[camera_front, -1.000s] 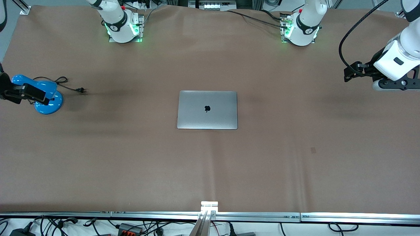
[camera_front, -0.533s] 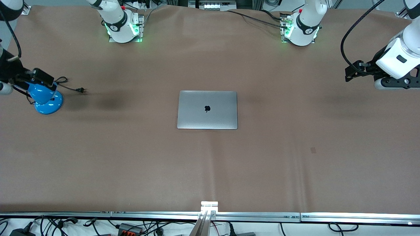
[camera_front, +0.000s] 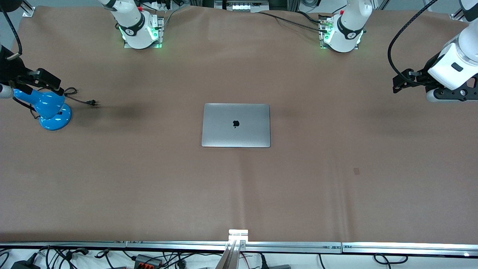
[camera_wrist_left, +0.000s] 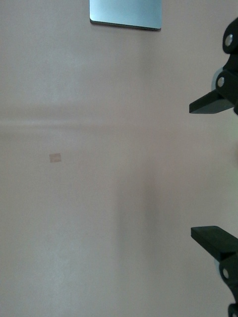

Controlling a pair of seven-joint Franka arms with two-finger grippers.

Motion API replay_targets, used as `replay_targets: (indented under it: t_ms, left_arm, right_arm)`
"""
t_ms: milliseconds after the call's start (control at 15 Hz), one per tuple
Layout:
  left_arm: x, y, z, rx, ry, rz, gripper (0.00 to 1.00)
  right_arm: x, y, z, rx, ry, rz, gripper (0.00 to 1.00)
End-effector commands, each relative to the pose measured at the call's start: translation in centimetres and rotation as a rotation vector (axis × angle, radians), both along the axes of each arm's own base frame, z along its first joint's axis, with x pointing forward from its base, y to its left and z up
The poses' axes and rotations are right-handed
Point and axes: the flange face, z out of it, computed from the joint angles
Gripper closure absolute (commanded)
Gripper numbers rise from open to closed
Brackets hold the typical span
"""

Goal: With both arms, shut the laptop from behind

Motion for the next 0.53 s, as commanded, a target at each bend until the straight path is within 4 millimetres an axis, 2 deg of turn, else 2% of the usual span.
replay_targets:
  t_ms: [0,467]
  left_arm:
    - [-0.23,0.04,0.68,-0.017,0.000,0.002,0.00]
    - [-0.15,0.13,0.51,-0.017,0.003,0.003,0.00]
  right_arm:
    - [-0.87,0.08,0.39,-0.006,0.047,0.016,0.00]
    - [-0.75,0.12,0.82,-0.003,0.031,0.014,0.00]
